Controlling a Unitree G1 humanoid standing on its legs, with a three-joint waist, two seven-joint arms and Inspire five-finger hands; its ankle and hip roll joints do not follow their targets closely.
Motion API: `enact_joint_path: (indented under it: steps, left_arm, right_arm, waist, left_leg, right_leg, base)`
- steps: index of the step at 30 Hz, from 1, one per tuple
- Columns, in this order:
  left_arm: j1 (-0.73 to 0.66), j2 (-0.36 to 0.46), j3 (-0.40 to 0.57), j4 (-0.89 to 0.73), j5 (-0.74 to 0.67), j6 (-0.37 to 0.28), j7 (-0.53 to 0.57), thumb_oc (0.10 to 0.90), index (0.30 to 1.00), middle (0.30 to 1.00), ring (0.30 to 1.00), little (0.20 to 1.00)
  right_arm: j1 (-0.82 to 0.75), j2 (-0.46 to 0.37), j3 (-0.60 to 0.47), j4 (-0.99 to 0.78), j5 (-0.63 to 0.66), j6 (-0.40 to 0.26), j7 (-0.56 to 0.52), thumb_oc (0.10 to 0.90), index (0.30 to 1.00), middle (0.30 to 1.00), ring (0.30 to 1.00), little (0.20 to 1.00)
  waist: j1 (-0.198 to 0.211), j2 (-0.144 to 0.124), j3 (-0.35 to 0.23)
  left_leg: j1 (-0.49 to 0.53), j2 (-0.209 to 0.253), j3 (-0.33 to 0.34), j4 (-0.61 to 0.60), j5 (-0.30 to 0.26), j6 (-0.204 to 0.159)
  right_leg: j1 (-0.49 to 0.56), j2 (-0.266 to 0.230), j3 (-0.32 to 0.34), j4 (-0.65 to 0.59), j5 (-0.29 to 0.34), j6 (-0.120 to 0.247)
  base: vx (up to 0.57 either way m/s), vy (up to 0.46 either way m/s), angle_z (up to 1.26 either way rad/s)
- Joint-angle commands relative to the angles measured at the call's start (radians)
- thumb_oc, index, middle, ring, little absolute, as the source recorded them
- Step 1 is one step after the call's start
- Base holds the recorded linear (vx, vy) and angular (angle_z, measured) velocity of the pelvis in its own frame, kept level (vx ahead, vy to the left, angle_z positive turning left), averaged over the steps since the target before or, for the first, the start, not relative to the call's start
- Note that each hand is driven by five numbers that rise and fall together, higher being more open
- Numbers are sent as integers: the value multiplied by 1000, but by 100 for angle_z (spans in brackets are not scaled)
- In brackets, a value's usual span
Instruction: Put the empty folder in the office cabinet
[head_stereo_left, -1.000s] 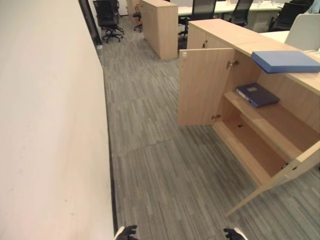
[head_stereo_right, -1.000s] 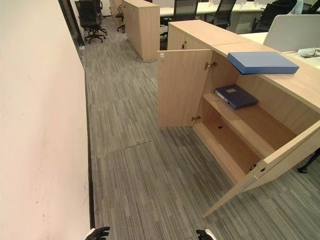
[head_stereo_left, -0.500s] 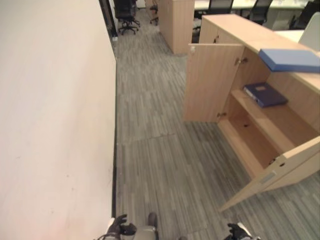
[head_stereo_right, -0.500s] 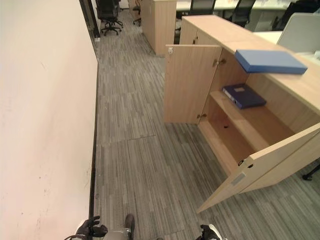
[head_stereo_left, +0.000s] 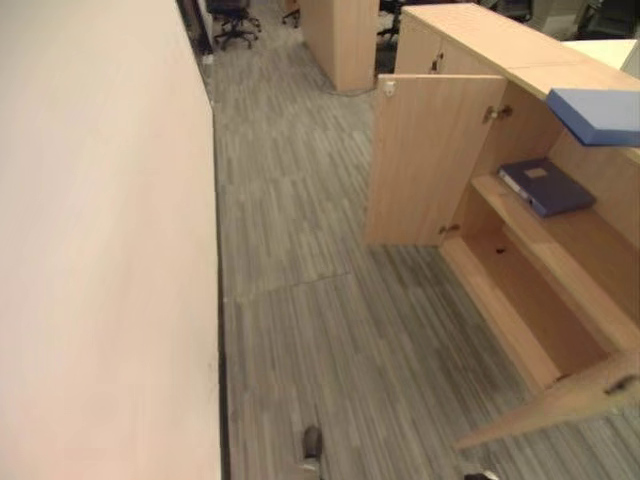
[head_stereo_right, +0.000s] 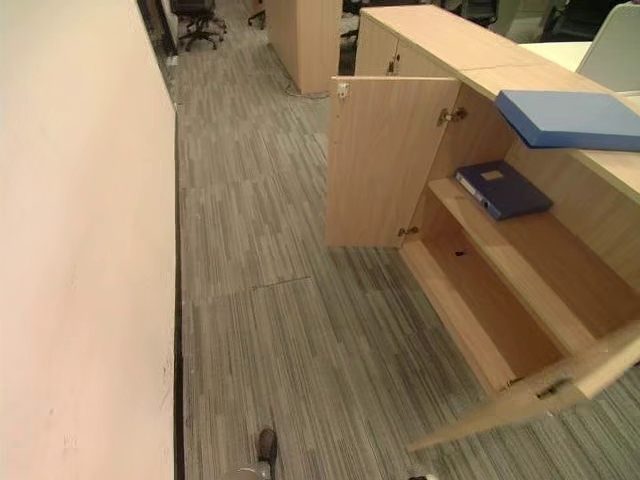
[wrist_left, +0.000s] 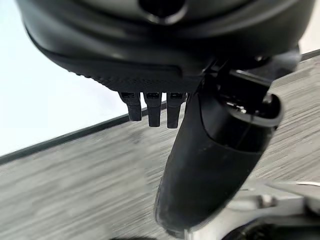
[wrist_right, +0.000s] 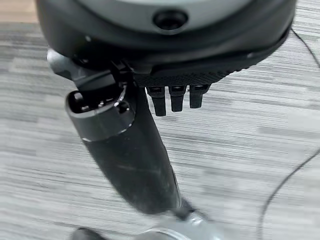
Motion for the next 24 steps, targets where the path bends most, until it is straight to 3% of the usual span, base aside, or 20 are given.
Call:
enact_joint_path:
  steps: [1, 5, 9, 10, 12, 13, 15, 17, 18, 22, 24]
  left_arm:
    - [-49, 1, 14, -36, 14, -35, 7, 800, 900, 900, 900, 900]
    - [-45, 12, 16, -32, 30, -32, 3, 800, 900, 900, 900, 900]
    - [-34, 21, 14, -51, 38, -26, -2, 800, 900, 900, 900, 900]
    - [-32, 25, 12, -54, 46, -23, -5, 800, 900, 900, 900, 900]
    - [-23, 33, 13, -56, 47, -21, -5, 800, 900, 900, 900, 900]
    - [-21, 33, 12, -55, 47, -20, -6, 800, 900, 900, 900, 900]
    - [-24, 29, 9, -43, 46, -19, -11, 800, 900, 900, 900, 900]
    - [-31, 26, 2, -36, 45, -21, -14, 800, 900, 900, 900, 900]
    - [-36, 21, -6, -25, 55, -22, -19, 800, 900, 900, 900, 900]
    - [-46, 12, -6, -20, 66, -23, -19, 800, 900, 900, 900, 900]
    - [-46, 12, -2, -17, 67, -23, -20, 800, 900, 900, 900, 900]
  right_arm:
    - [-25, -13, 7, -7, -19, -12, 1, 800, 900, 900, 900, 900]
    - [-53, -13, 10, -23, -17, -11, 6, 800, 900, 900, 900, 900]
    - [-84, -23, 9, -54, -13, -14, 1, 800, 900, 900, 900, 900]
    - [-93, -26, 11, -63, -14, -14, -2, 800, 900, 900, 900, 900]
    - [-103, -25, 11, -81, -10, -20, -10, 800, 900, 900, 900, 900]
    - [-111, -26, 10, -86, -7, -20, -12, 800, 900, 900, 900, 900]
    - [-109, -25, 5, -98, 8, -28, -13, 800, 900, 900, 900, 900]
    - [-109, -28, -2, -112, 27, -33, -18, 800, 900, 900, 900, 900]
    - [-107, -31, -7, -128, 43, -37, -17, 800, 900, 900, 900, 900]
    - [-107, -40, -17, -157, 55, -37, -22, 800, 900, 900, 900, 900]
    - [-106, -42, -20, -163, 56, -36, -21, 800, 900, 900, 900, 900]
  waist:
    - [47, -32, -33]
    - [65, -38, -52]
    - [69, -12, -50]
    - [65, -1, -46]
    - [54, 12, -27]
    - [39, 25, -21]
    - [7, 57, 3]
    - [-24, 77, 37]
    - [-52, 77, 63]
    - [-86, 43, 86]
    - [-93, 37, 92]
  left_leg:
    - [-130, -33, -7, 50, -33, -38]
    - [-114, -97, -6, 51, -78, 1]
    - [-72, -139, -25, 46, -117, 43]
    - [-46, -147, -32, 33, -127, 51]
    - [25, -163, -37, 5, -154, 68]
    - [49, -157, -42, -6, -163, 68]
    - [86, -130, -64, -6, -172, 61]
    - [121, -112, -84, -6, -175, 55]
    - [159, -110, -106, -6, -185, 48]
    - [225, -119, -136, -6, -223, 25]
    - [244, -120, -144, -4, -236, 21]
  right_leg:
    - [46, -149, -28, 29, 173, 103]
    - [6, -213, -42, 107, 312, 136]
    - [-62, -249, -60, 313, 412, 129]
    - [-71, -253, -74, 365, 409, 121]
    - [-119, -322, -170, 478, 437, 123]
    - [-159, -314, -179, 508, 416, 111]
    - [-255, -253, -170, 532, 286, 64]
    - [-332, -204, -173, 494, 218, 37]
    - [-369, -163, -160, 382, 219, 40]
    - [-420, -118, -140, 66, 303, 70]
    - [-423, -108, -140, 8, 328, 80]
  base:
    - [241, 206, 3]
    - [215, 212, 5]
    - [189, 256, 4]
    - [249, 295, 18]
    - [195, 277, 28]
    - [104, 173, 21]
    - [129, 79, 30]
    - [128, -19, 41]
    - [160, -101, 12]
    - [170, -115, 21]
    - [226, -95, 30]
